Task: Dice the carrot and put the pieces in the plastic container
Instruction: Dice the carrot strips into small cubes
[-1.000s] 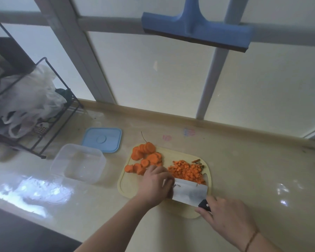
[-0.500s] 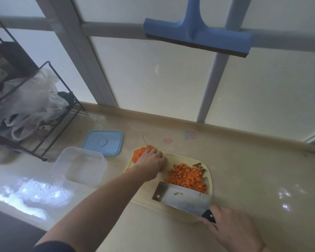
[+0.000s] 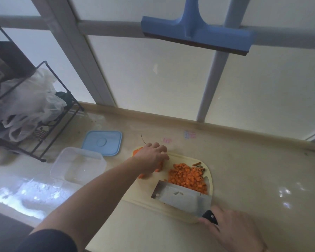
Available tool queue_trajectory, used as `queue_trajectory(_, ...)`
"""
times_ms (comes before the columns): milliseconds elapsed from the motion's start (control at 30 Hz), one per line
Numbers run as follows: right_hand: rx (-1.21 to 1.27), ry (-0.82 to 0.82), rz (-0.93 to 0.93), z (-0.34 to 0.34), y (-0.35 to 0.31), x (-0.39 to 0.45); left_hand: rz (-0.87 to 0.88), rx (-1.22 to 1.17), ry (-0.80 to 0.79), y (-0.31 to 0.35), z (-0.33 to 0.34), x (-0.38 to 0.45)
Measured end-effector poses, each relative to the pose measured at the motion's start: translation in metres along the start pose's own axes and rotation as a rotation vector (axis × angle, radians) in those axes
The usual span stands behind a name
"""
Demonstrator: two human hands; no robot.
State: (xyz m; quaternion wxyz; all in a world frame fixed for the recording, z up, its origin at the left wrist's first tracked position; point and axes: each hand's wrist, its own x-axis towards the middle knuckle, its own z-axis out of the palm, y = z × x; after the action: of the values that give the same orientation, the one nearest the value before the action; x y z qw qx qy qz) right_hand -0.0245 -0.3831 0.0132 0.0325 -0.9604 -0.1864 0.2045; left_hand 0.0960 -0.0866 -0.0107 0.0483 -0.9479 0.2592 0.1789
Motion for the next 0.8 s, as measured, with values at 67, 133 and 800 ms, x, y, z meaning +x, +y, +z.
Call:
queue_trajectory(67, 0.015, -0.012, -0.002, 0.0, 0.0, 0.0, 0.085, 0.062, -0.015, -0.002, 0.0, -0.001)
queue_trajectory(133, 0.023, -0.033, 0.004, -0.001, 0.001, -0.001, 0.141, 0.144, -0.023, -0.003, 0.0, -0.002)
queue_trajectory(800, 0.181, -0.063, -0.208, 0.014, 0.032, -0.012, -0.452, -0.986, 0.389, 0.03, 0.012, -0.047)
